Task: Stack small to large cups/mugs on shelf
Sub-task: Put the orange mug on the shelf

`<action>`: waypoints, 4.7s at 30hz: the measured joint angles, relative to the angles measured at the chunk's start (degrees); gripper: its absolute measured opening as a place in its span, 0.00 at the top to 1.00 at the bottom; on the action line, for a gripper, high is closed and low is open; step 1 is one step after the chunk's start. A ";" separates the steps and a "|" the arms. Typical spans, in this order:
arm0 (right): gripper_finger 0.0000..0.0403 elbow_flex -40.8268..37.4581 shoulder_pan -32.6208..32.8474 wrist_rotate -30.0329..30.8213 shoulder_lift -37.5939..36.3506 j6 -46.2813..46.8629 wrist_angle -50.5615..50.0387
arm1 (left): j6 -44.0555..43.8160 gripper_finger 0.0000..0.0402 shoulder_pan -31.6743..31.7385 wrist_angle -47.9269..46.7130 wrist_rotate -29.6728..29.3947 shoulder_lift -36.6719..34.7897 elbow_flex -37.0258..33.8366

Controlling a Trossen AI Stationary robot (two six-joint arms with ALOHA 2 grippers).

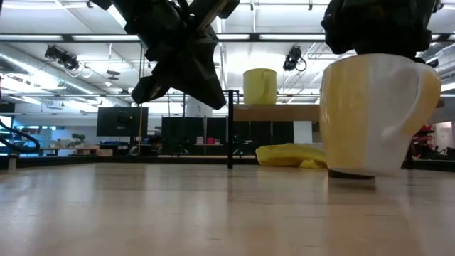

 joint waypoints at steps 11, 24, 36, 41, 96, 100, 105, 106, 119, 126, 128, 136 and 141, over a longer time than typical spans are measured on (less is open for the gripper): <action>0.96 13.68 0.75 0.46 0.00 -5.55 -18.11 | 0.02 0.94 -0.01 -0.02 -0.37 0.00 0.00; 0.96 29.89 -5.94 3.09 -0.04 -16.54 -41.54 | 0.02 0.92 -0.02 -0.04 -0.37 0.00 0.02; 0.96 39.88 -12.28 2.64 -0.09 -22.45 -45.13 | 0.60 0.93 -0.36 -0.03 -0.37 0.00 0.02; 0.96 43.83 -16.55 3.74 -0.09 -25.53 -45.14 | 2.65 0.91 -0.34 -0.02 -0.39 0.00 0.02; 0.96 47.77 -65.79 -9.04 7.21 -63.52 -39.33 | -0.04 0.94 -1.83 0.45 -0.82 0.00 0.02; 0.96 47.75 -66.95 -9.04 7.21 -63.42 -38.95 | -0.04 0.95 -1.83 0.44 -0.83 0.00 0.02; 0.96 47.72 -67.99 -9.48 7.21 -63.01 -39.06 | -0.02 0.93 -1.83 0.44 -0.83 0.00 0.02; 0.96 47.72 -67.98 -9.53 7.21 -63.01 -38.90 | -0.01 0.93 -1.82 0.44 -0.83 0.00 0.02; 0.96 43.65 -67.94 -11.82 7.21 -63.17 -36.95 | 0.59 0.95 -1.83 0.39 -1.49 0.00 0.02; 0.96 43.35 -67.93 -11.81 7.21 -63.17 -34.63 | 0.57 0.93 -1.83 0.36 -1.49 0.00 0.02; 0.96 43.34 -67.93 -11.80 7.21 -63.12 -34.62 | 0.57 0.92 -1.81 0.35 -1.49 0.00 0.02; 0.94 43.34 -67.90 -9.64 7.21 -63.45 -34.77 | 0.56 0.94 -1.82 0.33 -1.49 0.00 0.02; 0.94 43.35 -67.90 -9.20 7.21 -63.42 -34.77 | 0.55 0.95 -1.81 0.34 -1.48 0.00 0.02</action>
